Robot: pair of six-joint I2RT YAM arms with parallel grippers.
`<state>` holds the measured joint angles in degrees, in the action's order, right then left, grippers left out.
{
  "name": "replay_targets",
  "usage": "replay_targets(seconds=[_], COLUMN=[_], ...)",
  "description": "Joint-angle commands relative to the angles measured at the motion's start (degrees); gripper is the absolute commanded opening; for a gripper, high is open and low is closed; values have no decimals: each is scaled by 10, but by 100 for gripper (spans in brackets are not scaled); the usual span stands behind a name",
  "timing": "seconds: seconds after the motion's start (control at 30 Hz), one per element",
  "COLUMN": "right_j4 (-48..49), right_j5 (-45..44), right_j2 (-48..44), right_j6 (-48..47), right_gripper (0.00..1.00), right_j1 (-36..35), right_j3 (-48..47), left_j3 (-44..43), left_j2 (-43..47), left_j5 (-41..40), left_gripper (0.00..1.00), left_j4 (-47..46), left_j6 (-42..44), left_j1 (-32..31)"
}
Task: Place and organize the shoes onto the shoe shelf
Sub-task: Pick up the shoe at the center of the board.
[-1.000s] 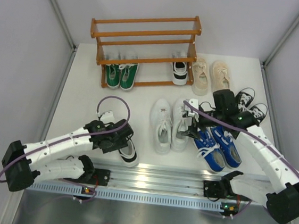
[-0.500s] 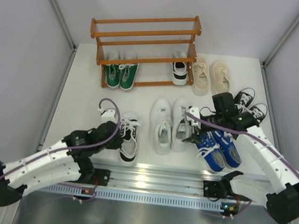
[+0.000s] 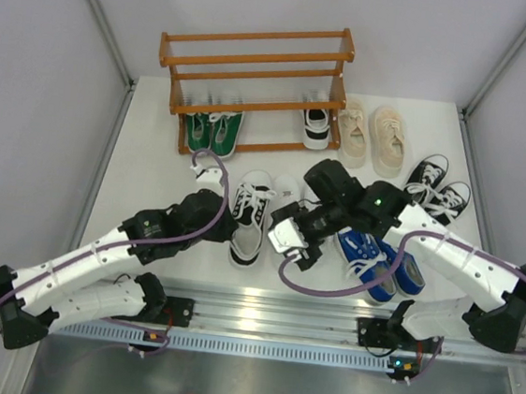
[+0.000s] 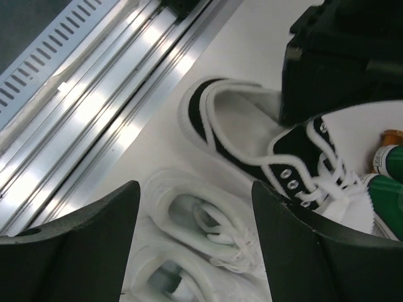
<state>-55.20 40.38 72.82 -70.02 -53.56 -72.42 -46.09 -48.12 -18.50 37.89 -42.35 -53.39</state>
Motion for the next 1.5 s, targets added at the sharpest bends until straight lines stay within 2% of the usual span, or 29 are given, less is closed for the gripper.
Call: replay_targets(seconds=[0.0,0.2,0.57,0.67,0.9,0.97,1.07,1.13,1.17,1.27,1.3,1.4,1.47], right_j4=[43,107,133,124,91,84,78,72,70,47,37,-4,-24], right_j5=[-93,-219,-266,-272,-284,-282,-276,-275,-275,-268,-260,-227,-208], right_j2=[43,78,135,150,154,155,157,158,157,156,156,161,164], right_j6=[78,109,159,164,155,154,149,140,139,127,119,82,63], right_gripper=[71,69,67,59,23,20,0,0,0,0,0,0,0], right_j1=[-67,-129,-150,-151,-151,-151,-151,-150,-149,-138,-133,-105,-78], right_j3=[-59,-34,-47,-56,-86,-93,-95,-94,-97,-108,-113,-149,-163], left_j3=[-37,-6,25,32,54,58,63,74,78,91,93,91,86], left_j2=[-7,2,5,21,49,51,56,69,77,116,129,189,212], left_j5=[-20,-35,-51,-65,-86,-88,-85,-80,-80,-83,-86,-87,-87], left_gripper=[0,0,0,0,0,0,0,0,7,42,61,73,75], left_j4=[-86,-139,-163,-164,-163,-163,-171,-191,-194,-205,-206,-203,-190], left_j6=[-76,-149,-224,-227,-224,-222,-210,-192,-187,-159,-151,-79,-44], left_j1=[0,0,0,0,0,0,0,0,0,0,0,0,0])
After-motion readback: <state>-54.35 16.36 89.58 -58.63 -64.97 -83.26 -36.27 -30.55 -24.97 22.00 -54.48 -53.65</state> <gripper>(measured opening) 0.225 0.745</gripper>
